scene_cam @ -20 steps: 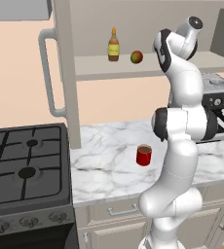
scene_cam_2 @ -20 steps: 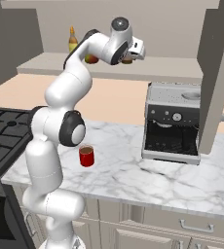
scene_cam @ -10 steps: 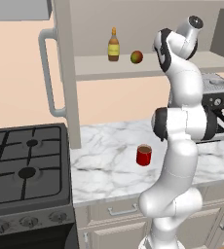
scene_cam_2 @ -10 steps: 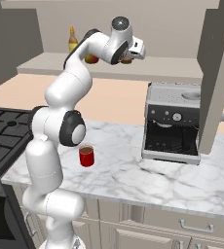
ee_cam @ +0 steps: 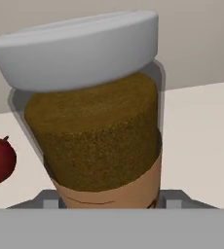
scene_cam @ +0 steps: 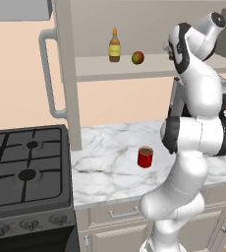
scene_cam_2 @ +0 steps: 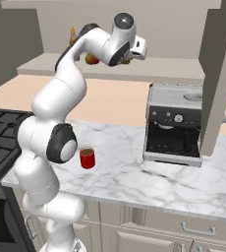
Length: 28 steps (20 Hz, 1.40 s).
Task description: Pick the cinnamon and honey bottle from the cabinet and place them next to the mug.
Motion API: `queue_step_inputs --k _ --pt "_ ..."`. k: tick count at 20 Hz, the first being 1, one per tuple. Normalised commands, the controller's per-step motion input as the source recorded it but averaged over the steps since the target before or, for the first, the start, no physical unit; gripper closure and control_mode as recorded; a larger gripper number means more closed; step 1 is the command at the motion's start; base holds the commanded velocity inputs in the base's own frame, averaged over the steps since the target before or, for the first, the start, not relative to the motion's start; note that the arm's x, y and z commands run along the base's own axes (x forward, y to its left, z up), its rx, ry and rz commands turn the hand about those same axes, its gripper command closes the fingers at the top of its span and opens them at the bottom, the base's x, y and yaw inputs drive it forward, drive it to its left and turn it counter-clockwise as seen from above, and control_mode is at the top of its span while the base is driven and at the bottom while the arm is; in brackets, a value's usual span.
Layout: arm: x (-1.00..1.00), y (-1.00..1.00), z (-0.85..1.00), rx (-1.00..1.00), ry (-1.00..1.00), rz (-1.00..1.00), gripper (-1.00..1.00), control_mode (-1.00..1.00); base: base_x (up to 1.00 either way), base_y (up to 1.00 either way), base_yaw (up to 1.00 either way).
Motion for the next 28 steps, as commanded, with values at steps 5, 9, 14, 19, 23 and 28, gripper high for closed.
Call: queue_step_inputs --k 5,9,14,19,23,28 --pt "-1.0 0.1 -0.03 0.0 -0.15 0.18 1.0 -1.0 0.0 0.0 0.0" --pt "-1.0 0.07 -0.35 0.0 -0.08 0.24 1.0 -1.0 0.0 0.0 0.0" --pt "-0.69 0.15 -0.71 0.0 0.0 0.28 1.0 -1.0 0.0 0.0 0.0" --pt "-0.02 0.04 -1.0 -0.05 0.08 0.28 1.0 -1.0 0.0 0.0 0.0" --pt "0.07 0.0 -1.0 -0.08 0.14 0.25 1.0 -1.0 0.0 0.0 0.0" --pt "0.32 0.0 -0.81 -0.09 0.29 0.21 1.0 -1.0 0.0 0.0 0.0"
